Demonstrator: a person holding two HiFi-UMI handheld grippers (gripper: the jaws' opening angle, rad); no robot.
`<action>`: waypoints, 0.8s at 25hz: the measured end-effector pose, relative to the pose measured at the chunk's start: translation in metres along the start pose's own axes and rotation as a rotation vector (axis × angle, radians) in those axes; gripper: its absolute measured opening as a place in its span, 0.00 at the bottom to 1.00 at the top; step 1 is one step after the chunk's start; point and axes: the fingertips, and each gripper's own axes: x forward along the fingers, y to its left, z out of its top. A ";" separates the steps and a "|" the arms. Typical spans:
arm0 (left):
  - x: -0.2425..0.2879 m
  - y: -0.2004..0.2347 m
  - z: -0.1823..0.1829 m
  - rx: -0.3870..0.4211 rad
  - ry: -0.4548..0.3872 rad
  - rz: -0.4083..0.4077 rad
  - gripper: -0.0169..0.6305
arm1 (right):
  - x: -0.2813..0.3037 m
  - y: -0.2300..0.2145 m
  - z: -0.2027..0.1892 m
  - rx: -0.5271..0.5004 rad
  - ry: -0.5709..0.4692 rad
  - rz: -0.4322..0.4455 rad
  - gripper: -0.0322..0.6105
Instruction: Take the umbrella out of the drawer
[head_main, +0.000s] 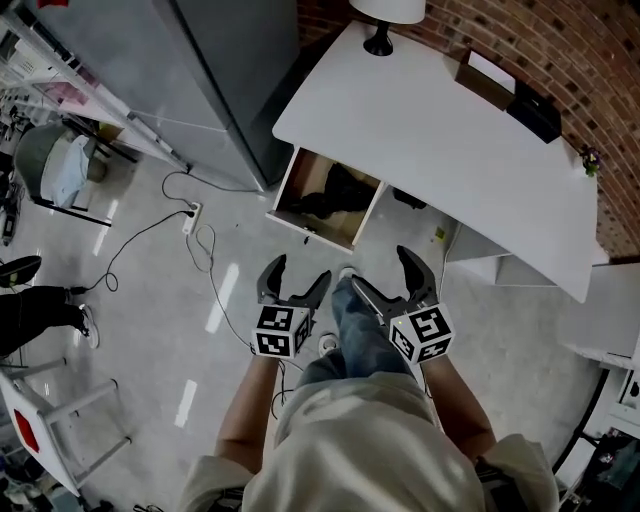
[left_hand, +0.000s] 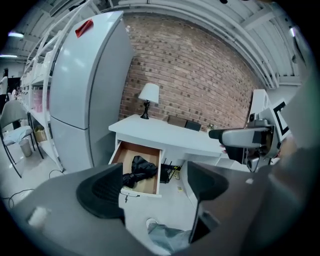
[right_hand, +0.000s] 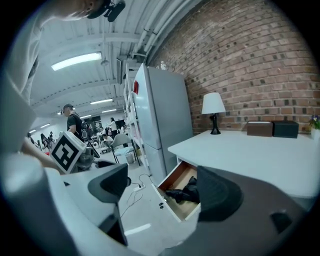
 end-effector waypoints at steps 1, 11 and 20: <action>0.013 0.003 -0.002 0.007 0.013 -0.001 0.63 | 0.008 -0.008 -0.004 0.001 0.011 0.002 0.68; 0.135 0.036 -0.028 0.060 0.157 -0.028 0.63 | 0.080 -0.072 -0.048 0.003 0.116 0.014 0.68; 0.226 0.055 -0.080 0.194 0.336 -0.078 0.63 | 0.120 -0.108 -0.096 0.038 0.194 0.024 0.68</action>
